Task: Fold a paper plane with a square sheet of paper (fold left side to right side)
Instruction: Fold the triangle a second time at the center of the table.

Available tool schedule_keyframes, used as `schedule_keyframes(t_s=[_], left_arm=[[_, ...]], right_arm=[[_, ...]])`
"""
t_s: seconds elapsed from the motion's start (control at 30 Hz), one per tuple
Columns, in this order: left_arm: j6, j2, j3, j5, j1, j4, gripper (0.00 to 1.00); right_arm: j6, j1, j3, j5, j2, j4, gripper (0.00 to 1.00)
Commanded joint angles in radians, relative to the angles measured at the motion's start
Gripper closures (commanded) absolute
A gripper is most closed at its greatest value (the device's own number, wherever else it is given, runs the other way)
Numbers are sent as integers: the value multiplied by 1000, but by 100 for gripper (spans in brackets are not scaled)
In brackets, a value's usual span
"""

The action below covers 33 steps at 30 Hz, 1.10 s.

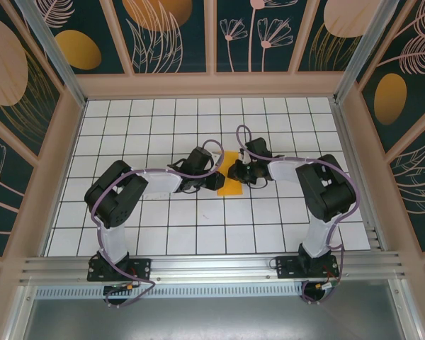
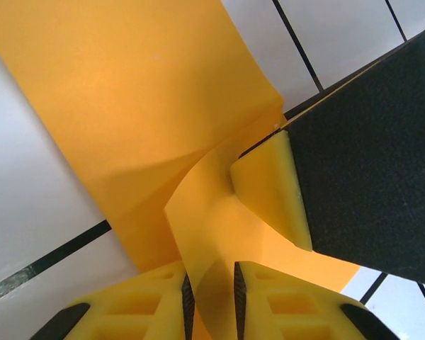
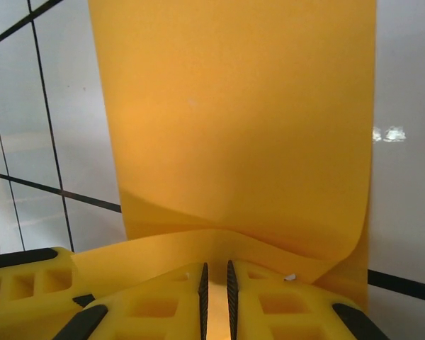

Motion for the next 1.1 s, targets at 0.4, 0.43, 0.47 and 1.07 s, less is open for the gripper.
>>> schedule_keyframes(t_s=[0.4, 0.43, 0.47, 1.07], left_arm=[[-28, -152, -77, 145, 9, 21, 76], [-32, -150, -84, 178, 9, 32, 77], [-36, -145, -89, 206, 8, 47, 78], [-31, -4, -88, 250, 6, 34, 81]], right_arm=[[-25, 8, 10, 34, 47, -42, 81], [-25, 9, 11, 34, 46, -42, 81], [-26, 10, 12, 34, 48, -43, 81], [-33, 18, 32, 40, 55, -67, 81]])
